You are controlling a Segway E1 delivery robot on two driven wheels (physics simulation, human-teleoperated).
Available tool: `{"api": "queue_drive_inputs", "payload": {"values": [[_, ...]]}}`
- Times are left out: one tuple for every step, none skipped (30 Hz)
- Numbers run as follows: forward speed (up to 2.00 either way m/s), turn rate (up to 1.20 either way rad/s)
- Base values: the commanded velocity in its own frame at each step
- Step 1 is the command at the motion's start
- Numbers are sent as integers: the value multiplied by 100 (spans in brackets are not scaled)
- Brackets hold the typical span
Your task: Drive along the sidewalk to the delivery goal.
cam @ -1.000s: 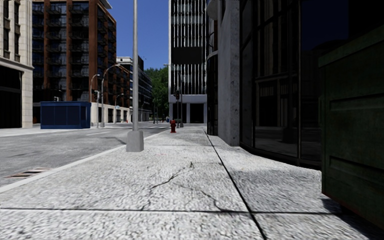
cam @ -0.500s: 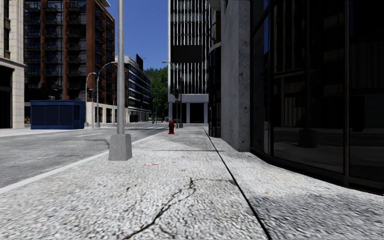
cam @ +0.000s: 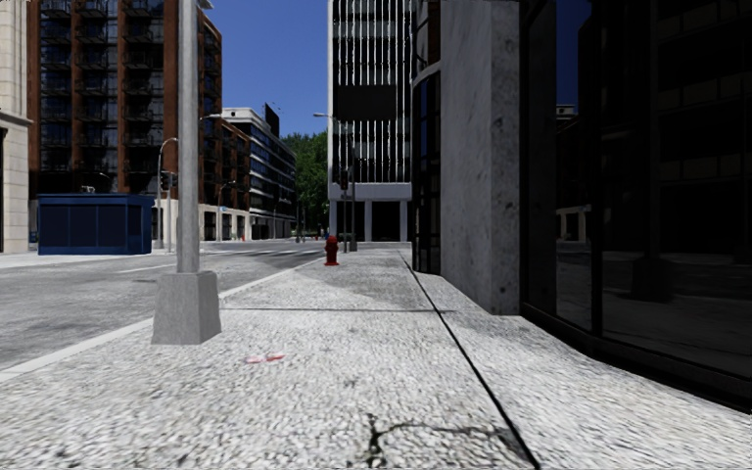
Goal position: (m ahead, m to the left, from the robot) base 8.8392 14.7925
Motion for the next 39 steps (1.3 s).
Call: {"api": "queue_drive_inputs", "payload": {"values": [[200, 0], [200, 0], [200, 0], [200, 0], [200, 0], [200, 0], [200, 0], [200, 0], [200, 0], [200, 0], [200, 0], [200, 0], [198, 0], [197, 0], [200, 0], [200, 0], [200, 0], [200, 0], [200, 0], [200, 0], [200, 0], [200, 0], [200, 0], [200, 0], [200, 0], [200, 0], [200, 0], [200, 0], [200, 0], [200, 0], [200, 0], [200, 0], [200, 0], [200, 0], [200, 0], [200, 0], [200, 0], [200, 0], [200, 0]]}}
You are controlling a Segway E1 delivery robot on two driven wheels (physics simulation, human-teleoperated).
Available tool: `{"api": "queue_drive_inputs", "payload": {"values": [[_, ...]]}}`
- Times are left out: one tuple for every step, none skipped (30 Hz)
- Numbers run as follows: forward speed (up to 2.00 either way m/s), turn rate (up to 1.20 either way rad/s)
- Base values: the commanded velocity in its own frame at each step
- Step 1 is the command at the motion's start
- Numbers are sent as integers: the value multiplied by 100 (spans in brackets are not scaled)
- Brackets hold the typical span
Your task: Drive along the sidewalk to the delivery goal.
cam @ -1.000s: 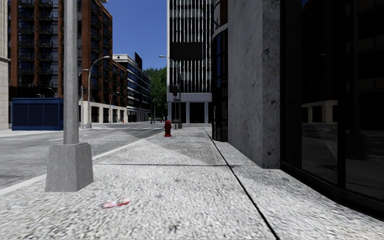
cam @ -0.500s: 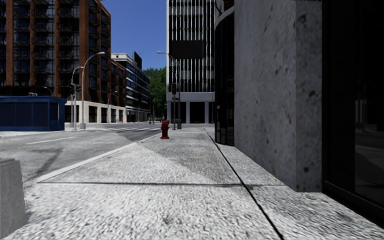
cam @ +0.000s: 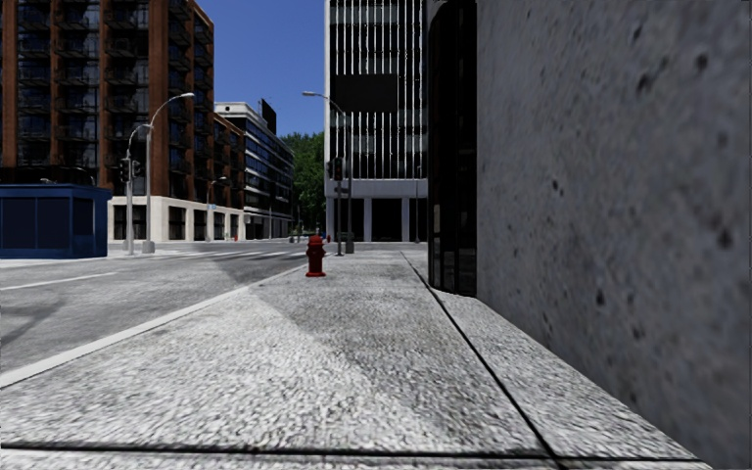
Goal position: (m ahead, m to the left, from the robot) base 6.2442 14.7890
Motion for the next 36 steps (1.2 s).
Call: {"api": "queue_drive_inputs", "payload": {"values": [[200, 0], [200, 0], [200, 0], [200, 0], [200, 0], [200, 0], [200, 0], [200, 0], [200, 0], [200, 0], [200, 0], [200, 0], [200, 0], [200, 0], [200, 0], [200, 0], [200, 0], [200, 0], [200, 0], [200, 0], [200, 0], [200, 0], [200, 0], [200, 0], [200, 0], [200, 0], [200, 0], [200, 0], [200, 0], [200, 0], [200, 0], [200, 0], [200, 0], [200, 0], [200, 0], [200, 0]]}}
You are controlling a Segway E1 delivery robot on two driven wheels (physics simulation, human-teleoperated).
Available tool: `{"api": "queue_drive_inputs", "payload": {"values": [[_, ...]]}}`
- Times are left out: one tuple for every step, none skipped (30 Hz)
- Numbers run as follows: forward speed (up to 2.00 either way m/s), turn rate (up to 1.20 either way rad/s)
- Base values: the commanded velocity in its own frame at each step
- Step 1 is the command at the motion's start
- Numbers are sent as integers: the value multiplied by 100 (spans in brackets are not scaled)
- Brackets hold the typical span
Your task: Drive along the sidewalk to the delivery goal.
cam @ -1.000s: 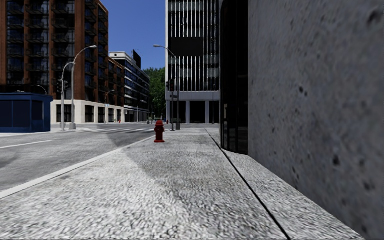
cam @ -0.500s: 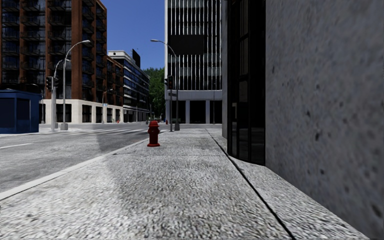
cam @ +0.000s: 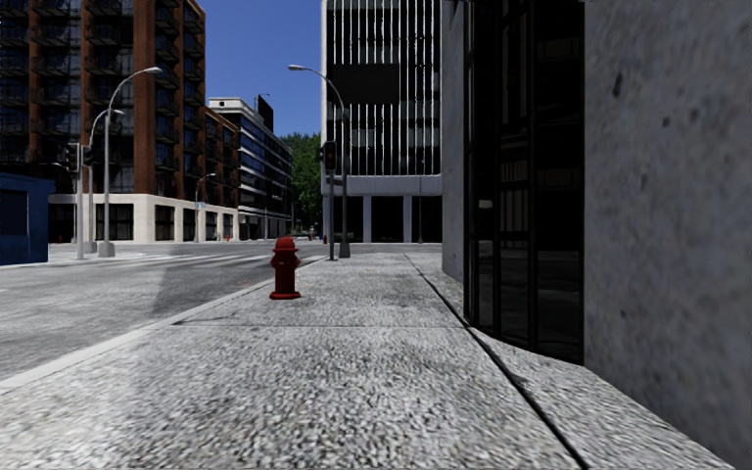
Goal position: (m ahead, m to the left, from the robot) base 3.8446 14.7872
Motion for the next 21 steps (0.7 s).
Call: {"api": "queue_drive_inputs", "payload": {"values": [[200, 0], [200, 0], [200, 0], [200, 0], [200, 0], [200, 0], [200, 0], [200, 0], [200, 0], [200, 0], [200, 0], [200, 0], [200, 0], [200, 0], [200, 0], [200, 0], [200, 0], [200, 0], [200, 0], [200, 0], [200, 0]]}}
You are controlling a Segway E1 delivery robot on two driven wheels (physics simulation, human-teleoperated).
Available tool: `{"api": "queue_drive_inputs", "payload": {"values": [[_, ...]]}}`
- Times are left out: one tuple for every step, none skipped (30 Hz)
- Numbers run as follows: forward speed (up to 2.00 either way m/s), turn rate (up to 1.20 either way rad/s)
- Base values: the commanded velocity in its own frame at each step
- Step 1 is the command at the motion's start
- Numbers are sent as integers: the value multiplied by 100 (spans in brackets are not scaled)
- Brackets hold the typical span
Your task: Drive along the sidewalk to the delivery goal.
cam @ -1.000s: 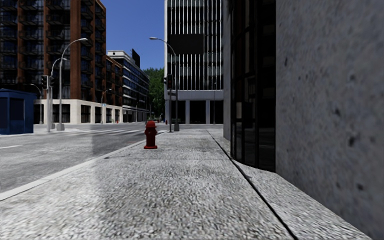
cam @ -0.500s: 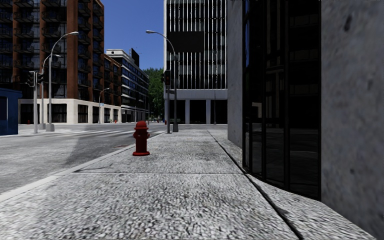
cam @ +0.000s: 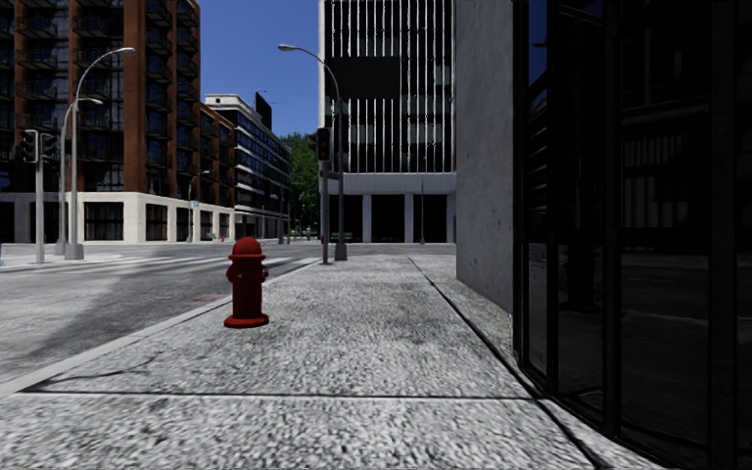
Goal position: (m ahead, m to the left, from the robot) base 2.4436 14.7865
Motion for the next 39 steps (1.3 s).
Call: {"api": "queue_drive_inputs", "payload": {"values": [[200, 0], [200, 0], [200, 0], [200, 0], [200, 0], [200, 0], [200, 0], [200, 0], [200, 0], [200, 0], [200, 0], [200, 0], [200, 0], [200, 0], [200, 0], [200, 0], [200, 0], [200, 0], [200, 0], [200, 0], [200, 0], [200, 0], [200, 0], [200, 0], [200, 0], [200, 0], [200, 0], [200, 0], [200, 0], [200, 0], [200, 0], [200, 0], [200, 0], [200, 0], [200, 0], [200, 0], [200, 0], [200, 0], [200, 0]]}}
